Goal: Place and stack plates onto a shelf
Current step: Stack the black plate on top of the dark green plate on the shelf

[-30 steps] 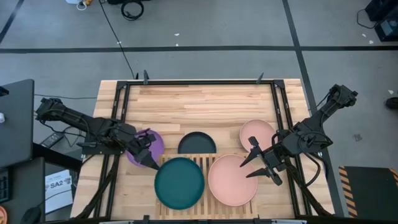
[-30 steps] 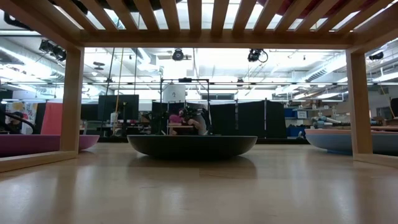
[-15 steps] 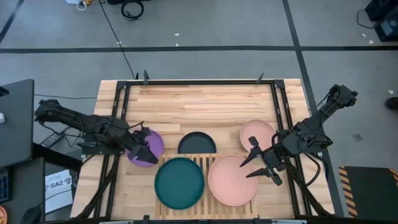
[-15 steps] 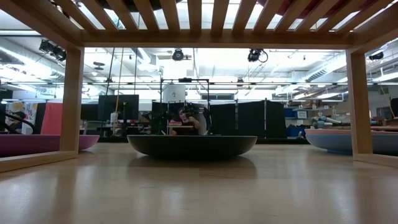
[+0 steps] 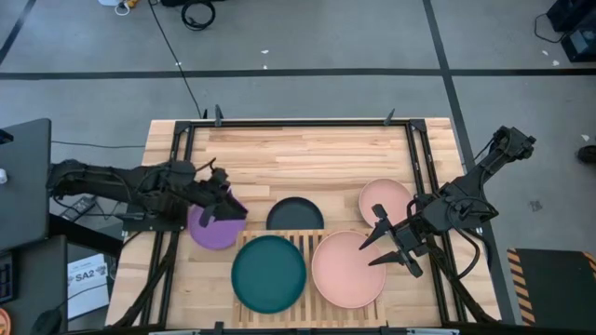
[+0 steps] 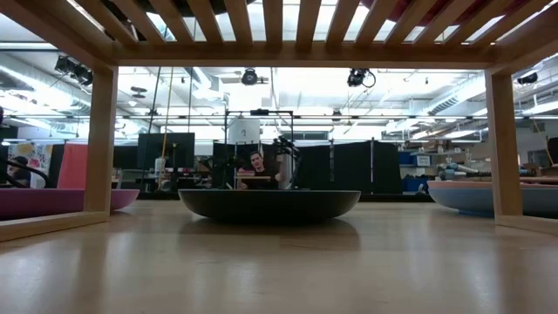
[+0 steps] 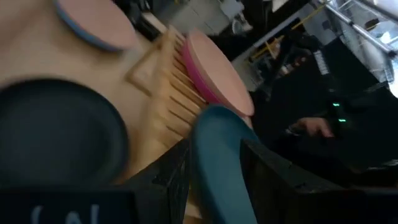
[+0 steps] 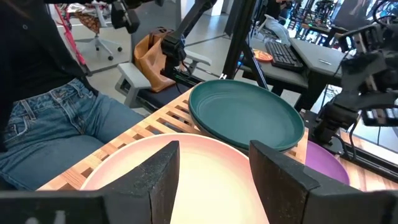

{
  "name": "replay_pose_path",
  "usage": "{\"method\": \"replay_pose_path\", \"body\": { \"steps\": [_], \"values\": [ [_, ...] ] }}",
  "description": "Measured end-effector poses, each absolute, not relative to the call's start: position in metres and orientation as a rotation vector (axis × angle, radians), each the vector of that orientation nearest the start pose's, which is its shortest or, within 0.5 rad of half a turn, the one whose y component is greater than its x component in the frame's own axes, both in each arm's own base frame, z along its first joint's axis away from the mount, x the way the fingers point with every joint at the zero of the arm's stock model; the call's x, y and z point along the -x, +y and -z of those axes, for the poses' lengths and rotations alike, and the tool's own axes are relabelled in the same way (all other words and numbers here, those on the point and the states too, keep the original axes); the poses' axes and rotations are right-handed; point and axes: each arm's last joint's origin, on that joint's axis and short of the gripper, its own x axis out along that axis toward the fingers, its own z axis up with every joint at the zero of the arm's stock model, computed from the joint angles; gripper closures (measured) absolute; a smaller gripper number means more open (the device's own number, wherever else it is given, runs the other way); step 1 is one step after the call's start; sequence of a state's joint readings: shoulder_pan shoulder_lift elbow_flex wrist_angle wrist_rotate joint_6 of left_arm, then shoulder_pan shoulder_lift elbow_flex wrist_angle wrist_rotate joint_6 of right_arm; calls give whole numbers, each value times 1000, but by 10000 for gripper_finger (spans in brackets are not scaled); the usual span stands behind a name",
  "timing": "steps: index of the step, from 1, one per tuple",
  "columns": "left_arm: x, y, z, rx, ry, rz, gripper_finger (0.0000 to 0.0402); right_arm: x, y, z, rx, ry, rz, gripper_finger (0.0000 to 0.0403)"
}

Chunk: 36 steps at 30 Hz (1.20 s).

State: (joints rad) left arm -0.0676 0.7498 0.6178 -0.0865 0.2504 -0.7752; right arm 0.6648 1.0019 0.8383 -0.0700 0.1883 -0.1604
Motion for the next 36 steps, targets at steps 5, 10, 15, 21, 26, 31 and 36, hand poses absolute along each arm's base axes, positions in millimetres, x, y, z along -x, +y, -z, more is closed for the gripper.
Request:
{"method": "replay_pose_path", "body": {
  "steps": [5,10,15,21,26,31,36],
  "values": [
    [-171,-2,-290,673,280,138,258,-179,133,-323,254,176,-490,204],
    [-171,16,-290,641,234,9,258,-179,133,-323,254,176,-490,204],
    [-173,34,-288,650,208,-92,258,-180,132,-323,279,171,-485,204],
    [-186,52,-280,626,215,-95,258,-185,124,-323,266,174,-441,204],
    [-203,67,-268,646,241,-80,258,-190,117,-323,262,178,-406,204],
    [-214,79,-248,661,334,-93,258,-192,114,-323,260,181,-387,204],
    [-220,88,-229,663,429,-137,258,-192,113,-323,260,186,-383,204]
  ]
}}
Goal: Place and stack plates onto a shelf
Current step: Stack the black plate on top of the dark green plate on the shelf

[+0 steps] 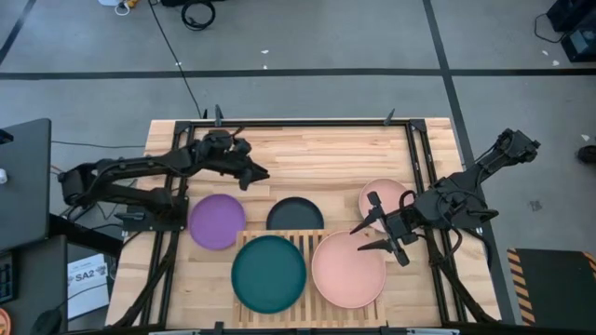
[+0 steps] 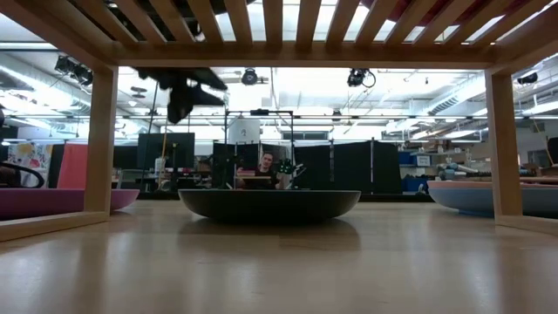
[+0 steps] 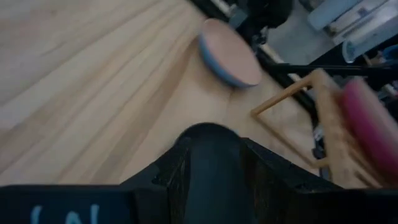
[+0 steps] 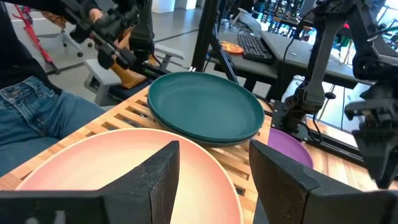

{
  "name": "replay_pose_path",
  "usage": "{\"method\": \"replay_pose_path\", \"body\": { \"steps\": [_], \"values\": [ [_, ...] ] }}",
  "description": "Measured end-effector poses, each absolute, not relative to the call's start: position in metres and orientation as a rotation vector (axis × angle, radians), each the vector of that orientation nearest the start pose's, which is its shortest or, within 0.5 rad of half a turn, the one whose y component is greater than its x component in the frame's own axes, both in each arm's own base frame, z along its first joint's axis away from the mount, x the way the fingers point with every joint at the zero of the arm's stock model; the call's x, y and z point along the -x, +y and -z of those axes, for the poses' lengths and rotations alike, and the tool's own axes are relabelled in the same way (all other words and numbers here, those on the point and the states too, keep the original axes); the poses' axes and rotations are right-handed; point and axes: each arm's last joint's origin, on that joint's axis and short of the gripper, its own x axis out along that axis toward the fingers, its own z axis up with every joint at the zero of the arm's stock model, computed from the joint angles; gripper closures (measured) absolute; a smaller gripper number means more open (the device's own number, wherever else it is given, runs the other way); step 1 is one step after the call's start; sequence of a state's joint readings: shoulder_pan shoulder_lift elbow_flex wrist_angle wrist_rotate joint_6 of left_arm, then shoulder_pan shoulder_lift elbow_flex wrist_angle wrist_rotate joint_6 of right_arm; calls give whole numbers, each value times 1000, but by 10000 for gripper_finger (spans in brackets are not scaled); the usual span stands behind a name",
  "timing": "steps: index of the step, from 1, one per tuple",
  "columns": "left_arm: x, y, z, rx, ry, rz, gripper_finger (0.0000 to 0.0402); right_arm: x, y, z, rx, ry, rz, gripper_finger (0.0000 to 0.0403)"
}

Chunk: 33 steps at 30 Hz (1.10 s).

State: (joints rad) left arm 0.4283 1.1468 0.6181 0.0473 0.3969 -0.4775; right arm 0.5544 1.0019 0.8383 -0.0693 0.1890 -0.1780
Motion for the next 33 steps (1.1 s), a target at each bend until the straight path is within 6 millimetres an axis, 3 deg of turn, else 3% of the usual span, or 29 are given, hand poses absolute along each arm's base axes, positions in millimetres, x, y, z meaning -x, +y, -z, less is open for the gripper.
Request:
{"method": "replay_pose_path", "body": {
  "steps": [16,26,33],
  "values": [
    [-240,96,-175,750,661,-189,258,-191,112,-317,279,243,-388,204],
    [-252,79,-153,751,772,-152,258,-191,112,-317,278,242,-389,204],
    [-257,68,-148,727,798,-140,258,-191,112,-317,279,243,-389,204]
  ]
}}
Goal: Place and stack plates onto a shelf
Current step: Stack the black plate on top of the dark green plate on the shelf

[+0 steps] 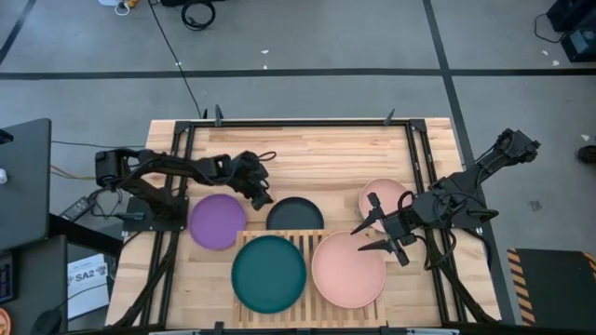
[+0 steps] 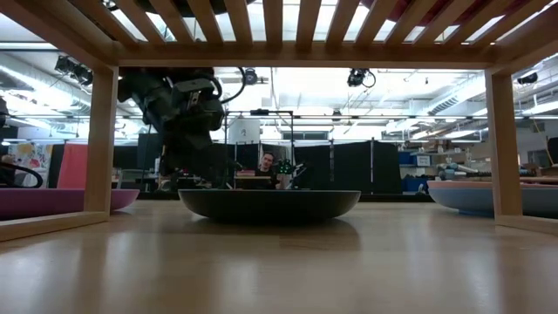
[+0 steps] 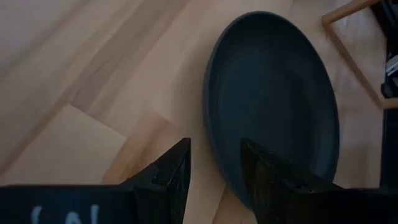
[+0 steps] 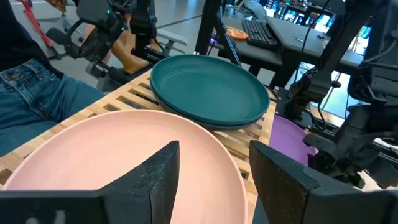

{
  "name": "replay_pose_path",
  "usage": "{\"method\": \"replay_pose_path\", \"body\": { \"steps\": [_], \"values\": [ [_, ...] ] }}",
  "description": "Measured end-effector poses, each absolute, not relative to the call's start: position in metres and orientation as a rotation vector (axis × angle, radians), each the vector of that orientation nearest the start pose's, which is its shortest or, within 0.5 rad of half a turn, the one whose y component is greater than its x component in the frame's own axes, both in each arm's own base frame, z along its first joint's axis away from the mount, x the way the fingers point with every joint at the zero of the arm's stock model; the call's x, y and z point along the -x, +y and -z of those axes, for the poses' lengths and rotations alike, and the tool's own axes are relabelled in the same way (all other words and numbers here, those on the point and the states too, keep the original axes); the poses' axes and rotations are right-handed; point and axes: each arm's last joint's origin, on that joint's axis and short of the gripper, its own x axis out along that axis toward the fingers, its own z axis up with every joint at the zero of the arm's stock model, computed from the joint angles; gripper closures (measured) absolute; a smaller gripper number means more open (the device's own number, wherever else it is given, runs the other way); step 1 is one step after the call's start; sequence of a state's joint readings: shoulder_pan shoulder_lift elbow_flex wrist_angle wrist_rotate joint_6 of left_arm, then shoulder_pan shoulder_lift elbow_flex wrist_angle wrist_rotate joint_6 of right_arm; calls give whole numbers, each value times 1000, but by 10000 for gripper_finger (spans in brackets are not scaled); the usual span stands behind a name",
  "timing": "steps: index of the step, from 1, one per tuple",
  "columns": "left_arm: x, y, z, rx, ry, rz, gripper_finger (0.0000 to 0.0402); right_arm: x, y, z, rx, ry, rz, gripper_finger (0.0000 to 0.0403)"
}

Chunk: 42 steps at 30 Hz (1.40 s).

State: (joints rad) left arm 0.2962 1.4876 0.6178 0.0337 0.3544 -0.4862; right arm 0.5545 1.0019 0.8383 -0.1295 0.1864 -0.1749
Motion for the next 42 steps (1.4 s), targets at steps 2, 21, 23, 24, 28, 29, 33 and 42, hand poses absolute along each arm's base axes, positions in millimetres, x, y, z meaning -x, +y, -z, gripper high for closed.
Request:
{"method": "replay_pose_path", "body": {
  "steps": [2,21,23,24,28,29,33,42],
  "values": [
    [-258,66,-148,714,799,-151,258,-191,112,-317,279,243,-389,204],
    [-261,54,-147,700,809,-164,258,-191,112,-317,279,243,-390,204],
    [-261,53,-147,705,809,-167,258,-191,112,-317,279,244,-390,204],
    [-261,53,-147,714,809,-171,258,-191,112,-317,280,245,-390,204],
    [-261,54,-145,714,818,-193,258,-191,112,-317,281,250,-395,204],
    [-261,54,-145,709,815,-203,258,-191,112,-317,281,250,-395,204],
    [-261,54,-145,705,812,-212,258,-191,112,-316,281,251,-395,204],
    [-262,49,-145,697,823,-194,258,-191,112,-317,281,250,-397,204]
  ]
}}
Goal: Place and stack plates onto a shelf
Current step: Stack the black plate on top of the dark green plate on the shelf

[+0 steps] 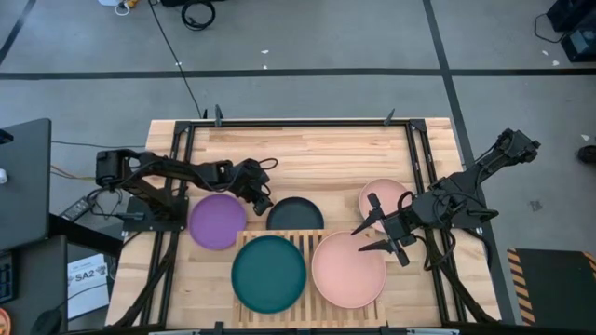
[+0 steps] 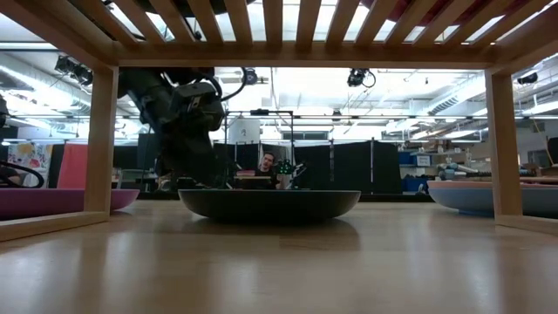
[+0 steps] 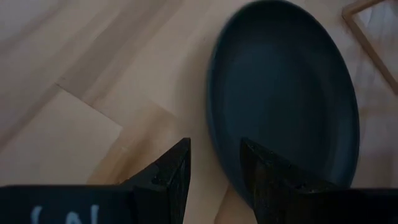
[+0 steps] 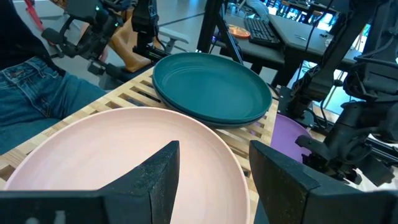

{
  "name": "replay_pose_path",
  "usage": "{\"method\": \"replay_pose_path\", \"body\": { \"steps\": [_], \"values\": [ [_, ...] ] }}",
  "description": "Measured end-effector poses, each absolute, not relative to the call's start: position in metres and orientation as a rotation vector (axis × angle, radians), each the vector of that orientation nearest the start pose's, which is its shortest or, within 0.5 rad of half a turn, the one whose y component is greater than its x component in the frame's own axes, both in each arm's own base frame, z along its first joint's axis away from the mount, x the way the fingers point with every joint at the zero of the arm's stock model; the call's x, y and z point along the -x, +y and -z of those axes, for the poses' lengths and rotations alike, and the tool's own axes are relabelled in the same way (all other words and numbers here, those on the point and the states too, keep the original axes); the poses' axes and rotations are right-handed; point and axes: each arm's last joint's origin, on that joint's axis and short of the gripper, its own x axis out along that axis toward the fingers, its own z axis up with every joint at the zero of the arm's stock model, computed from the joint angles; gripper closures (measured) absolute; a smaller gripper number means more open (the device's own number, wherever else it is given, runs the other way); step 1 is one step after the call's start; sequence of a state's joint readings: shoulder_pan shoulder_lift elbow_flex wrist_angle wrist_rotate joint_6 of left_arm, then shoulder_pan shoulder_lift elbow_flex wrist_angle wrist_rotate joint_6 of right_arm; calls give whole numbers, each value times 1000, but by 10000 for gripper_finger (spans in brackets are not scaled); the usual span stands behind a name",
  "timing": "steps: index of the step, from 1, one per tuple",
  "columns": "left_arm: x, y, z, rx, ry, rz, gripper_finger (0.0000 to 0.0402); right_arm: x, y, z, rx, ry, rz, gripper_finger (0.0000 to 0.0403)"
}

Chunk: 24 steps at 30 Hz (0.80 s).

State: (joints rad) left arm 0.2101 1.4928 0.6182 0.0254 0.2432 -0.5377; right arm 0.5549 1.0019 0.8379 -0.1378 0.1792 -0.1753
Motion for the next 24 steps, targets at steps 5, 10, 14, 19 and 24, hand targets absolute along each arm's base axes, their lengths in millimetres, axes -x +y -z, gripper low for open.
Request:
{"method": "replay_pose_path", "body": {
  "steps": [5,10,14,19,24],
  "values": [
    [-264,42,-141,688,846,-173,258,-191,112,-317,281,250,-398,204],
    [-268,36,-127,683,892,-164,258,-191,112,-317,281,250,-398,204],
    [-270,34,-121,685,905,-160,258,-191,112,-316,281,250,-398,204],
    [-271,34,-120,705,905,-170,258,-191,112,-316,281,251,-398,204],
    [-270,34,-120,707,910,-173,258,-191,112,-316,281,251,-398,204]
  ]
}}
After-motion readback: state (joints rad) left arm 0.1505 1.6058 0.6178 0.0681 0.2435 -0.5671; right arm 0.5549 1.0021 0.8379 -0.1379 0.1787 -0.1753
